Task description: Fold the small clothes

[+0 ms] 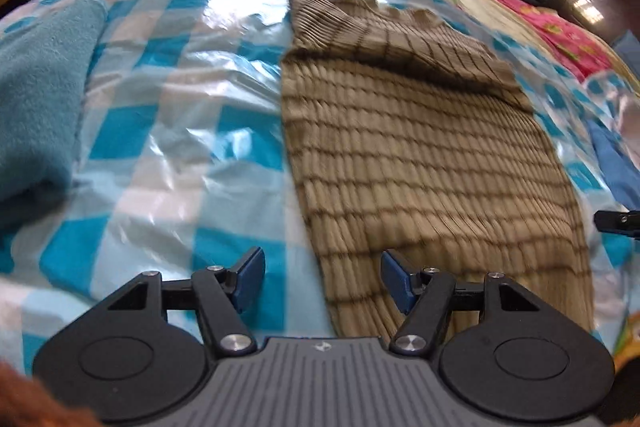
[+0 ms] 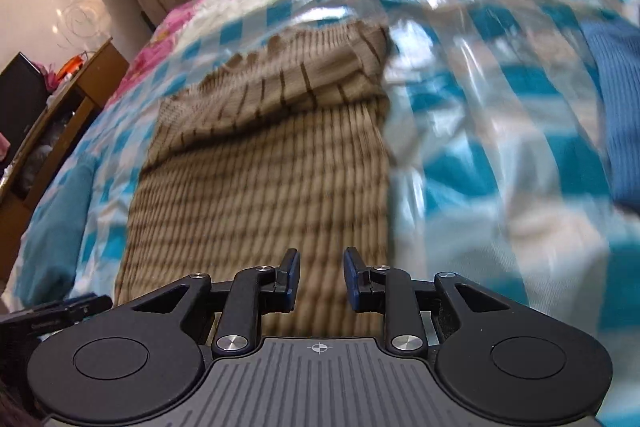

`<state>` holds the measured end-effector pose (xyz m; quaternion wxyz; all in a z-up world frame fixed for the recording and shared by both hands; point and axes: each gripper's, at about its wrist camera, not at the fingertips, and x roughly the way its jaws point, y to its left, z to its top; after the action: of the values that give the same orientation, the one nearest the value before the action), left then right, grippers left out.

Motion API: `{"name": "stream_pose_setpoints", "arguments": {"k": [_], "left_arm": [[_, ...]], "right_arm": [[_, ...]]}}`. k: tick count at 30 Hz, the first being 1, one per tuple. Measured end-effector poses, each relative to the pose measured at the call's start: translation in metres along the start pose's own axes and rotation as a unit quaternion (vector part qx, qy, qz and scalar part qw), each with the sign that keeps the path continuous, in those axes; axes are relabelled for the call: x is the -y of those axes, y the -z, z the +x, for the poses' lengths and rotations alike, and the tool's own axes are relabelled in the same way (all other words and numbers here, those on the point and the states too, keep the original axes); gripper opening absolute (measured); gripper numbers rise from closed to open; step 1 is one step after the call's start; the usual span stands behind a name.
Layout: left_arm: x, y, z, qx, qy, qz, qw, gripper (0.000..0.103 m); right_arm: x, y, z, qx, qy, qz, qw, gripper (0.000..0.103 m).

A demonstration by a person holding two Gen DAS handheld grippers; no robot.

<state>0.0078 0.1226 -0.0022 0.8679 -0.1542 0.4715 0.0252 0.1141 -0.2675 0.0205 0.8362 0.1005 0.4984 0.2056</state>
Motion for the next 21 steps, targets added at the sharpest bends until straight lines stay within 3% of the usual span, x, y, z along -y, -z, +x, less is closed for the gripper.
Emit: {"name": "stream_pose_setpoints", "arguments": {"k": [3,7,16,21], "left_arm": [[0.009,0.010,0.001,-0.028,0.016,0.007,0.9995,0.067],[0.017,0.016,0.003,-0.049,0.010,0.023,0.9985,0.067],[0.016,0.020,0.006,-0.079,0.005,0.008,0.9969,0.066],[0.015,0.019,0.008,-0.083,0.004,-0.006,0.9965,0.055]], "right_arm": [[0.006,0.021,-0.005,-0.029,0.015,0.001,0.999,0.025],[0.015,0.044,-0.006,-0.066,0.016,0.014,0.998,0.025],[0.011,0.052,0.004,-0.085,-0.005,0.014,0.996,0.026],[0.009,0.055,0.010,-0.090,-0.014,0.016,0.996,0.026]]}}
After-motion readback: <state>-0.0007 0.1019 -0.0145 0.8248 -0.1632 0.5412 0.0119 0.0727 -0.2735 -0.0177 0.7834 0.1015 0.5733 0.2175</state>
